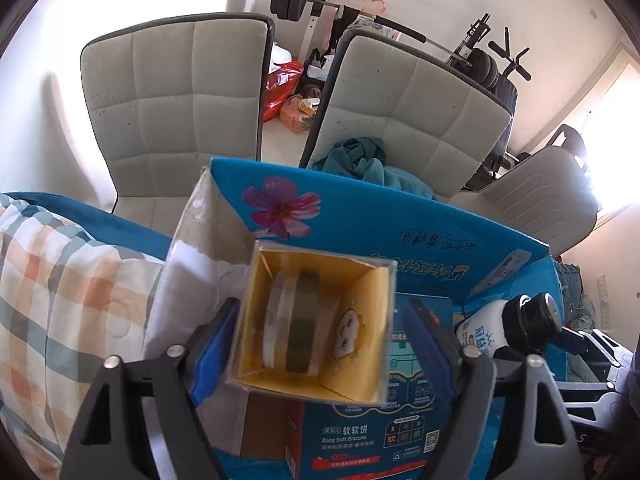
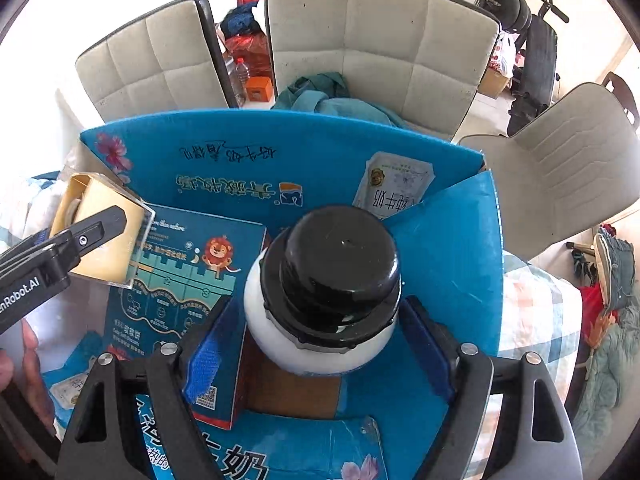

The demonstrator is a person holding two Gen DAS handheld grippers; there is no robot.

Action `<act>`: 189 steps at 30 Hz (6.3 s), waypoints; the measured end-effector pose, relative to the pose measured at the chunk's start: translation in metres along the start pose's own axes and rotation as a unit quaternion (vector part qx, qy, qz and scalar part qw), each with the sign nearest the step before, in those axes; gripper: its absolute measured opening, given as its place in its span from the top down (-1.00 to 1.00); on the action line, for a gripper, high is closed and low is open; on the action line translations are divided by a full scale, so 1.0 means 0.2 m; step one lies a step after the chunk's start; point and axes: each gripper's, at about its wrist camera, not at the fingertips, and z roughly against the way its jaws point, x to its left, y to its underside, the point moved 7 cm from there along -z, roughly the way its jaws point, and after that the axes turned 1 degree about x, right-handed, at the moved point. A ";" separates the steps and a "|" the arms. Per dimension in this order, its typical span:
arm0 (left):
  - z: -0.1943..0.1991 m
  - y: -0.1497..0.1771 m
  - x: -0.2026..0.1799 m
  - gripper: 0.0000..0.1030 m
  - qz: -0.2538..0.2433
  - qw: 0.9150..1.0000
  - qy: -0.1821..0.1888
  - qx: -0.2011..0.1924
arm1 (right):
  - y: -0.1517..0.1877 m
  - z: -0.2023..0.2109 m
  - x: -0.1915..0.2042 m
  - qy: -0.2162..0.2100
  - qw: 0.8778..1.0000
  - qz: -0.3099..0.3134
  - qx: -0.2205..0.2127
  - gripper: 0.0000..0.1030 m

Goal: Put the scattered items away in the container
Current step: 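Lower the yellow box with the left gripper while the right gripper lowers the jar into the blue box, then grasp the white plastic bag with the right gripper and lift it, then lower the white bag into the blue box and open the right gripper, then grasp the white milk carton with the left gripper while the right gripper grasps the orange snack bag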

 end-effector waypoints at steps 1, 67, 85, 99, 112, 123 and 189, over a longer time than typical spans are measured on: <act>0.03 -0.01 0.01 -0.73 0.007 1.000 0.006 -0.004 | 0.00 0.03 -0.01 0.000 1.000 -0.004 -0.009 -0.67; 0.45 0.96 0.30 -1.00 0.089 0.993 -0.042 0.062 | 0.87 0.61 0.05 -0.263 0.927 -0.261 -0.056 -0.51; 0.45 0.93 0.21 -1.00 0.089 0.995 -0.011 0.052 | 1.08 0.39 0.30 -0.225 0.964 -0.140 0.014 -0.25; 0.46 0.99 0.29 -1.00 0.117 0.991 -0.036 0.048 | 1.01 0.32 0.38 -0.176 0.977 -0.117 0.001 -0.15; 0.56 0.86 0.16 -1.00 0.048 0.998 -0.043 0.013 | 0.77 0.81 0.14 -0.321 0.910 -0.226 -0.130 -0.13; 0.50 0.86 0.02 -1.00 -0.016 0.999 -0.043 0.029 | 0.45 0.46 -0.09 -0.188 0.956 -0.193 -0.115 -0.13; 0.29 1.43 -0.36 0.24 0.051 0.984 0.136 0.104 | 1.57 0.35 -0.37 -0.140 0.964 -0.221 -0.049 0.04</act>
